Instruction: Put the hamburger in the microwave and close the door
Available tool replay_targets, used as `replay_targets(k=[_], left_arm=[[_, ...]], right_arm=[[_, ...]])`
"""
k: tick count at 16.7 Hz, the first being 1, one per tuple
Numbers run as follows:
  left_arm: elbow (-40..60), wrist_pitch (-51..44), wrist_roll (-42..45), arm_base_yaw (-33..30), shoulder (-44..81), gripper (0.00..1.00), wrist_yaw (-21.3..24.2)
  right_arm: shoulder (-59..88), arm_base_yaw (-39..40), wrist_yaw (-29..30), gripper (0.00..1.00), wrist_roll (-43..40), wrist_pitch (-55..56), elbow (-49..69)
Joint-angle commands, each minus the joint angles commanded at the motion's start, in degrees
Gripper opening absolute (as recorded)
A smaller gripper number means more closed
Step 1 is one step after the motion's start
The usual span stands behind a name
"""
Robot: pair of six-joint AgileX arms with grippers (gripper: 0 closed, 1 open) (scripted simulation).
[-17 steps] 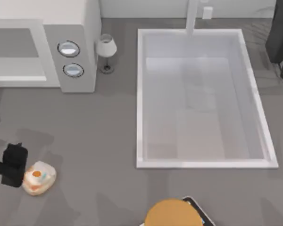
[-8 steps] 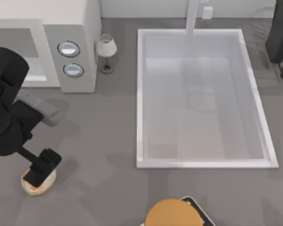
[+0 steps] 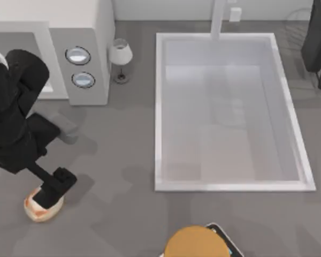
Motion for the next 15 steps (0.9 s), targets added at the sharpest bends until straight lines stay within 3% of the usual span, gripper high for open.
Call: replay_targets(k=[4, 11, 15], left_arm=[[-1.6, 2.4, 0.1, 0.1, 1.1, 1.00, 0.0], [-9.2, 18.7, 0.3, 0.2, 9.1, 1.00, 0.0], [-9.8, 19.7, 0.3, 0.1, 9.9, 1.00, 0.0]], right_arm=[[0.0, 0.0, 0.0, 1.00, 0.0, 0.0, 0.0], [0.0, 0.0, 0.0, 1.00, 0.0, 0.0, 0.0], [0.0, 0.0, 0.0, 1.00, 0.0, 0.0, 0.0]])
